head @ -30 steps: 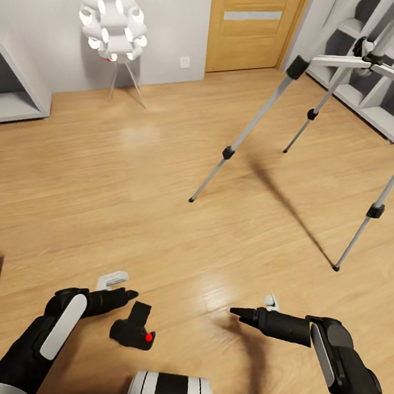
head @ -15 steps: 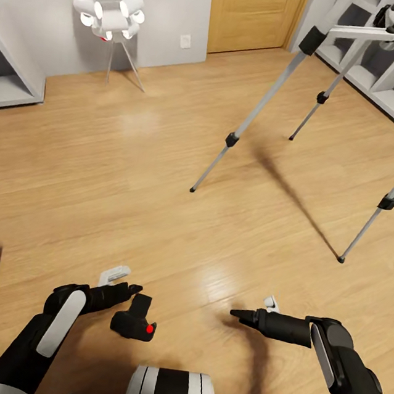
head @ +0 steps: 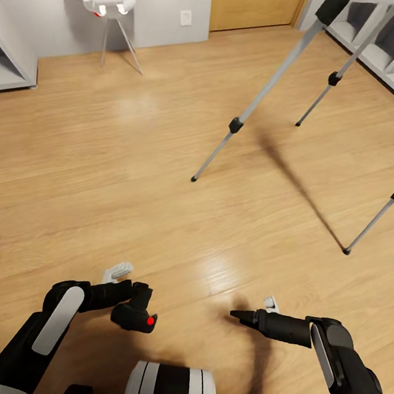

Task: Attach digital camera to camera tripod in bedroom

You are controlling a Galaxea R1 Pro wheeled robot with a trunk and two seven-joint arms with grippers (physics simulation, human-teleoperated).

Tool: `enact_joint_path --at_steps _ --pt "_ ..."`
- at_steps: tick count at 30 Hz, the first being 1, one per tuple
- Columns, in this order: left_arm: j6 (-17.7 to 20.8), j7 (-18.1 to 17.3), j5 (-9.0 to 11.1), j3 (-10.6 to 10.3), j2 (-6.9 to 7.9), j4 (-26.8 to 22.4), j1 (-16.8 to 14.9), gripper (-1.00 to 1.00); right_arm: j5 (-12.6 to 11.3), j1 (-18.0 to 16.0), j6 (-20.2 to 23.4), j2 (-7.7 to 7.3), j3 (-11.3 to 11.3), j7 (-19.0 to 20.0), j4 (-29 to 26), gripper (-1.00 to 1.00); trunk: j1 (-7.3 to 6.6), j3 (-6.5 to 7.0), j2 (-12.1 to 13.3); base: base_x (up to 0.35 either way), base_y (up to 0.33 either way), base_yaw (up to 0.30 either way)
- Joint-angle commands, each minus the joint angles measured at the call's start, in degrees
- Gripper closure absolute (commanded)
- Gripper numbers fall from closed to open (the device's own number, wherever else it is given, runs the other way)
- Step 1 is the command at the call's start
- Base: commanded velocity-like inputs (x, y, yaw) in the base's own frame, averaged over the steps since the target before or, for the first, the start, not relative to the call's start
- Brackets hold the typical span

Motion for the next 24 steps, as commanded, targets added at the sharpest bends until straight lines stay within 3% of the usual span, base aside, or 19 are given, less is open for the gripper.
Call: enact_joint_path --at_steps 1,24 --pt "0.17 0.58 0.64 -0.08 0.03 -0.25 -0.02 -1.0 -0.19 -0.02 0.35 -0.01 -0.02 0.03 0.0 -1.0 0.01 -0.26 -0.03 0.0 0.0 0.0" --pt "-0.2 0.61 0.62 -0.46 -0.3 -1.93 -0.02 -1.0 -0.19 -0.02 0.35 0.04 -0.11 0.03 -0.04 -1.0 0.61 -5.36 -0.34 0.0 0.0 0.0"
